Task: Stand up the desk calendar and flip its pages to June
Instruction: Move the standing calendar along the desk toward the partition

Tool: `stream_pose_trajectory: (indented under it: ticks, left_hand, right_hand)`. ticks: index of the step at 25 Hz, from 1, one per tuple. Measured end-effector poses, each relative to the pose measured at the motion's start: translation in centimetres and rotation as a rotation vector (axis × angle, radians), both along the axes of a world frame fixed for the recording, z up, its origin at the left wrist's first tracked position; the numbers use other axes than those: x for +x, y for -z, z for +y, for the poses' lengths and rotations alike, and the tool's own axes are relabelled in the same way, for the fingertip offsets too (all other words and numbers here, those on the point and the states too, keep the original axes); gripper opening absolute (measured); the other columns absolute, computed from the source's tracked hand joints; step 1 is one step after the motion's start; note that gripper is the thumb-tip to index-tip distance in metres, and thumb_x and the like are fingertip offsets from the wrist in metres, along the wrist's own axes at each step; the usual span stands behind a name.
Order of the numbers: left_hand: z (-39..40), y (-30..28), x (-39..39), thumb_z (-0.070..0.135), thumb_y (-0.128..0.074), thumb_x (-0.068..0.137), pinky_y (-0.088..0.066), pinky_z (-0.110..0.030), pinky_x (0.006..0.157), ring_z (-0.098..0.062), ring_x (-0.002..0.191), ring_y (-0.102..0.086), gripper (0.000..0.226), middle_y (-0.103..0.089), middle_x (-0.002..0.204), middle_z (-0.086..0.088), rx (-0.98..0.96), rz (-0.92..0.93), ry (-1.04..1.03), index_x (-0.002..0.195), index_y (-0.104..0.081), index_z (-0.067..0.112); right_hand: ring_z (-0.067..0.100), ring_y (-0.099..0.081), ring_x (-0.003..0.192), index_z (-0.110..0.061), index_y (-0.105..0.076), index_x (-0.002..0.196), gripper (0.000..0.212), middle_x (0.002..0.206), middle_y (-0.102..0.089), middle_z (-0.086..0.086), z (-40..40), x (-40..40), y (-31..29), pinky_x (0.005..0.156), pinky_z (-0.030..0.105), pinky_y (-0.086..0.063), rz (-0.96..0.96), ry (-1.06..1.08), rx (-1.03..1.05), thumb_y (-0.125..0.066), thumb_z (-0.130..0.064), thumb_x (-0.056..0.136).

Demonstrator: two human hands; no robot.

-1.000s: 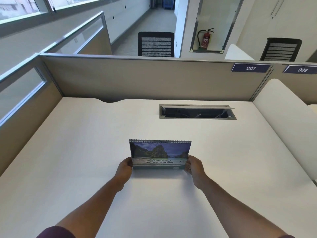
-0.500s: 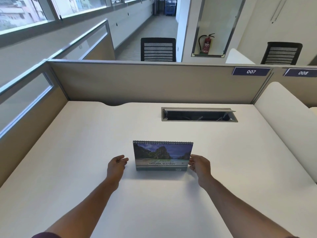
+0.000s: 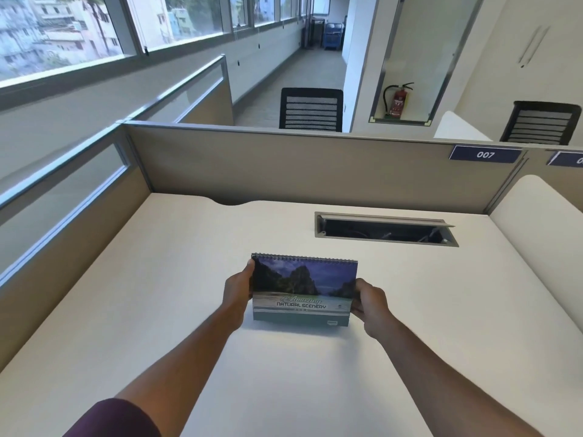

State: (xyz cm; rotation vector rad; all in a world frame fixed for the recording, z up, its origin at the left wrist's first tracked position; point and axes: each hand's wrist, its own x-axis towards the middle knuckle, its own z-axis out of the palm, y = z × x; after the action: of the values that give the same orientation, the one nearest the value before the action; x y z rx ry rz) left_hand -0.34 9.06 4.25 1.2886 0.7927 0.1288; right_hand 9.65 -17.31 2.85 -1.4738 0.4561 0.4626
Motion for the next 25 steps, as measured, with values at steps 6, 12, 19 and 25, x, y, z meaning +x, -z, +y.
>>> stream_pose_trajectory:
  ticks: [6,12,19,25]
  left_hand:
    - [4.8,-2.5,0.8,0.055,-0.046,0.096,-0.048,-0.043,0.097,-0.026,0.092,-0.062,0.046,-0.07,0.101,-0.01,-0.016,-0.081,-0.082,0.099,-0.065,0.013]
    - [9.8,-4.5,3.7,0.061,-0.033,0.097,-0.046,-0.038,0.095,-0.024,0.093,-0.061,0.061,-0.069,0.098,-0.008,-0.026,-0.079,-0.087,0.096,-0.065,0.009]
    - [15.0,-6.1,7.8,0.059,-0.024,0.1,-0.049,-0.028,0.074,-0.018,0.087,-0.064,0.065,-0.07,0.095,-0.007,-0.028,-0.093,-0.041,0.107,-0.062,0.006]
    - [18.7,-5.1,11.9,0.062,-0.015,0.098,-0.041,-0.033,0.1,-0.025,0.106,-0.058,0.076,-0.062,0.116,-0.006,-0.055,-0.089,-0.074,0.125,-0.056,0.004]
  right_hand:
    - [0.029,-0.071,0.075,-0.002,-0.071,0.1,0.021,0.09,-0.078,0.015,5.9,1.9,-1.7,0.072,0.034,-0.058,-0.017,-0.041,0.072,-0.066,-0.018,0.087]
    - [0.032,-0.072,0.076,-0.002,-0.069,0.098,0.018,0.09,-0.078,0.018,11.7,5.2,-3.1,0.084,0.039,-0.061,-0.044,0.002,0.128,-0.071,-0.011,0.082]
    - [0.028,-0.073,0.074,-0.004,-0.068,0.1,0.017,0.093,-0.078,0.015,17.6,9.3,-3.8,0.08,0.036,-0.061,-0.038,0.05,0.149,-0.07,-0.01,0.084]
    - [0.025,-0.068,0.069,-0.009,-0.063,0.084,0.005,0.081,-0.074,0.012,22.0,13.4,-4.0,0.086,0.037,-0.058,-0.042,0.083,0.132,-0.068,-0.007,0.087]
